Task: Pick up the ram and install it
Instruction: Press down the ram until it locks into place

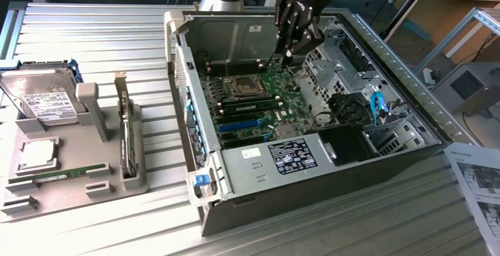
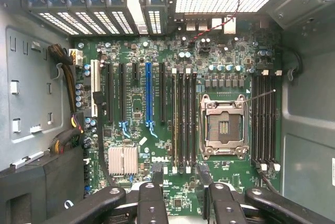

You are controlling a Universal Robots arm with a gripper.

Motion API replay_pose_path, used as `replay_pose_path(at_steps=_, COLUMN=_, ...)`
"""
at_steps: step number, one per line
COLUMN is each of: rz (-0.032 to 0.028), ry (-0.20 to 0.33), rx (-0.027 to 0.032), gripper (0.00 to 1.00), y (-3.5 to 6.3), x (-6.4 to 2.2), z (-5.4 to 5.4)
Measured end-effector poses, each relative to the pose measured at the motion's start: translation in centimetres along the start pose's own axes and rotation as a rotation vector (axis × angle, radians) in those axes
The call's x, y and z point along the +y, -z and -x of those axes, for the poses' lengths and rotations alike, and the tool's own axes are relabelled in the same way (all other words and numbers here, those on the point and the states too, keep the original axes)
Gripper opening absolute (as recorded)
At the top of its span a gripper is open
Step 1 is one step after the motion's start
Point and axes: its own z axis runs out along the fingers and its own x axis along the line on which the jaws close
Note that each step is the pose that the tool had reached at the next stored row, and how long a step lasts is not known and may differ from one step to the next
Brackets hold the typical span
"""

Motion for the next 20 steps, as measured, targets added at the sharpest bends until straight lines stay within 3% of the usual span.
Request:
replay_pose_path(at_steps=3, rz=0.0, ry=0.0, rx=0.0, gripper=0.36, y=0.0, x=0.0, z=0.0)
replay_pose_path(at_steps=6, rz=0.0, ry=0.0, rx=0.0, gripper=0.17, y=0.0, x=0.0, z=0.0)
replay_pose_path(at_steps=7, rz=0.0, ry=0.0, rx=0.0, gripper=0.17, y=0.0, x=0.0, z=0.0)
replay_pose_path(at_steps=8, rz=0.0001, ry=0.0, rx=0.0001, gripper=0.11, y=0.0, x=0.0, z=0.0)
replay_pose_path(at_steps=17, rz=0.0, ry=0.0, rx=0.0001, gripper=0.11, y=0.0, x=-0.04, z=0.0)
replay_pose_path(at_steps=20, rz=0.0001, ry=0.0, rx=0.0001, gripper=0.11, y=0.01, x=-0.69, z=0.01)
